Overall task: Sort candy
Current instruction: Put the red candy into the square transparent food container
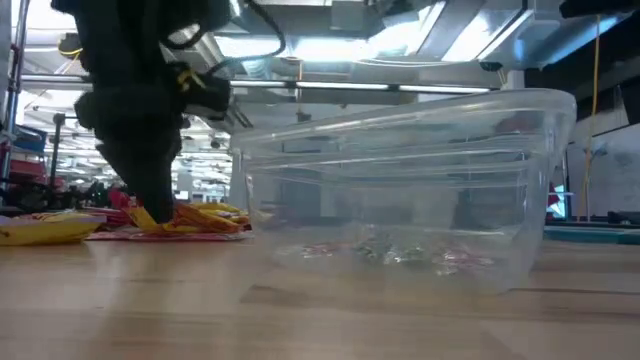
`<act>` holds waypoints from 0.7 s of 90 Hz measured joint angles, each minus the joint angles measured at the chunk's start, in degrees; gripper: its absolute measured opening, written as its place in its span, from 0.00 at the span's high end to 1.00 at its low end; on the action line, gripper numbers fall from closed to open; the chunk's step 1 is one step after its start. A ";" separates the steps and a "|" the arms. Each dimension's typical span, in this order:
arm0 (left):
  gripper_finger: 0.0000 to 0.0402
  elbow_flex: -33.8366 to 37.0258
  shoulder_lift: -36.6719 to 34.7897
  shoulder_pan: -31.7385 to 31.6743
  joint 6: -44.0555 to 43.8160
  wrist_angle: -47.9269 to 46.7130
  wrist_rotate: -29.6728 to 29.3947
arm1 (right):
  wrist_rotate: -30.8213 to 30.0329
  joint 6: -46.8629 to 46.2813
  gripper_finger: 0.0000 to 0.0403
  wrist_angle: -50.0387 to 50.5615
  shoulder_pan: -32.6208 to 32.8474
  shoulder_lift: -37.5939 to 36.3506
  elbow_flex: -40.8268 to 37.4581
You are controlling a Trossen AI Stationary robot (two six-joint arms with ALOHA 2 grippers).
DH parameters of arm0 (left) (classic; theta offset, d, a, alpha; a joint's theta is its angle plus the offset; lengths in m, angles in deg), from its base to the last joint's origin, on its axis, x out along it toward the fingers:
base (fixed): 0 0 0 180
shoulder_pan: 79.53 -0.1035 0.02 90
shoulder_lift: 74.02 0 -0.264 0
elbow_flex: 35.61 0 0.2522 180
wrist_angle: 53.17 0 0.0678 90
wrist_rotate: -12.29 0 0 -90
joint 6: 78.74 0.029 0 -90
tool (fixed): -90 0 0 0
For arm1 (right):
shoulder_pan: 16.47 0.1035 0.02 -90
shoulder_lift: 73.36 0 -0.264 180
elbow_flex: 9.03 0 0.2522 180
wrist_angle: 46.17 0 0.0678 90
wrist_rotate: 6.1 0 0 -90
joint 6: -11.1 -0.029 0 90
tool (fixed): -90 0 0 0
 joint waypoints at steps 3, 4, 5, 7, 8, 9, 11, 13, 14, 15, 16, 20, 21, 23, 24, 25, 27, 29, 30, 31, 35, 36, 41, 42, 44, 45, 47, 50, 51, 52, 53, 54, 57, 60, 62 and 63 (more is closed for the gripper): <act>0.56 0.43 0.00 0.00 -0.18 0.01 -0.02 | 0.00 0.00 0.38 0.00 0.00 0.02 0.00; 0.56 0.56 0.00 0.00 -0.23 -0.03 -0.01 | -0.02 0.00 0.38 -0.02 0.00 0.02 0.00; 0.56 0.66 0.00 0.02 -0.29 -0.07 0.01 | -0.03 0.00 0.38 -0.01 0.00 0.02 0.00; 0.57 0.86 0.00 0.11 -0.51 -0.09 0.04 | -0.04 0.00 0.38 0.00 0.00 0.02 0.00; 0.57 0.94 0.00 0.14 -0.66 -0.07 0.04 | -0.04 0.00 0.38 -0.01 0.00 0.02 0.00; 0.58 1.01 0.00 0.15 -0.81 -0.06 0.04 | -0.04 0.00 0.38 -0.02 0.00 0.02 0.00; 0.58 1.21 0.00 0.25 -1.00 0.10 0.03 | -0.04 0.00 0.38 0.00 0.00 0.02 0.00; 0.59 1.42 0.00 0.34 -1.36 0.38 0.02 | -0.03 0.00 0.38 0.00 0.01 0.02 0.00; 0.60 1.52 0.00 0.45 -1.48 0.51 0.02 | -0.04 0.00 0.38 0.00 0.01 0.02 0.00; 0.60 1.61 0.00 0.47 -1.61 0.65 0.02 | -0.04 0.00 0.38 -0.02 0.01 0.02 0.00; 0.61 1.70 0.00 0.48 -1.70 0.76 0.02 | -0.04 0.00 0.38 -0.03 0.02 0.02 0.00; 0.64 1.88 0.05 0.48 -1.75 1.10 0.13 | -0.07 0.00 0.38 -0.05 0.02 0.02 0.00; 0.65 1.90 0.07 0.49 -1.78 1.21 0.22 | -0.05 0.00 0.38 -0.03 0.02 0.02 0.00; 0.66 1.93 0.07 0.50 -1.90 1.43 0.50 | -0.04 0.00 0.38 -0.02 0.02 0.02 0.00; 0.67 1.95 0.09 0.49 -2.01 1.58 0.65 | -0.05 0.00 0.38 -0.02 0.02 0.02 0.00; 0.68 1.98 0.13 0.48 -2.14 1.76 0.80 | -0.07 0.00 0.38 -0.02 0.02 0.02 0.00; 0.70 2.08 0.28 0.48 -2.38 2.26 1.16 | -0.07 -0.01 0.38 -0.04 0.02 0.01 0.00; 0.71 2.19 0.38 0.48 -2.57 2.77 1.45 | -0.07 -0.02 0.38 -0.04 0.01 0.01 0.00; 0.72 2.22 0.42 0.48 -2.76 2.96 1.54 | -0.07 -0.02 0.38 -0.05 0.00 0.02 0.00; 0.73 2.26 0.47 0.48 -2.83 3.06 1.65 | -0.07 -0.02 0.38 -0.05 0.00 0.01 0.00; 0.77 2.44 0.93 0.48 -3.61 3.54 1.96 | -0.07 -0.02 0.38 -0.03 0.02 0.02 0.00; 0.78 2.44 1.03 0.48 -3.91 3.66 2.07 | -0.07 -0.02 0.38 -0.02 0.01 0.02 0.00; 0.83 2.39 1.46 0.67 -4.83 4.20 2.28 | -0.07 -0.02 0.38 -0.11 0.00 0.01 0.00; 0.84 2.38 1.65 0.76 -5.11 4.29 2.35 | -0.07 -0.02 0.38 -0.11 0.00 0.00 0.00; 0.85 2.32 2.01 0.90 -5.79 4.48 2.41 | -0.03 -0.03 0.38 -0.02 0.02 0.02 0.00; 0.86 2.27 2.16 0.95 -5.90 4.58 2.44 | -0.01 -0.04 0.38 -0.02 0.02 0.00 0.00; 0.88 2.22 2.41 1.21 -6.28 4.83 2.46 | 0.05 -0.07 0.38 -0.07 0.02 0.02 0.00; 0.90 2.26 2.70 1.56 -7.24 5.18 2.39 | 0.21 -0.18 0.38 -0.04 0.01 0.02 0.00; 0.91 2.25 2.79 1.69 -7.52 5.28 2.37 | 0.30 -0.19 0.38 0.00 0.00 0.02 0.00; 0.92 2.24 2.85 1.81 -7.77 5.36 2.37 | 0.37 -0.20 0.38 0.02 0.00 0.02 0.00; 0.92 2.19 2.89 1.96 -8.35 5.36 2.32 | 0.43 -0.22 0.38 0.00 0.01 0.02 0.00; 0.93 2.11 2.95 2.10 -8.83 5.31 2.28 | 0.44 -0.22 0.38 -0.02 0.01 0.02 0.00; 0.95 1.66 3.06 2.51 -10.33 4.84 2.17 | 0.48 -0.22 0.38 -0.03 0.01 0.02 0.00; 0.97 1.02 3.08 2.91 -12.07 4.25 2.11 | 0.48 -0.23 0.38 0.04 0.00 0.02 0.00; 0.98 0.40 3.10 3.18 -13.18 3.66 2.25 | 0.48 -0.23 0.38 0.00 0.01 0.02 0.00; 0.98 0.07 3.12 3.28 -13.80 3.33 2.37 | 0.48 -0.22 0.38 -0.02 0.00 0.02 0.00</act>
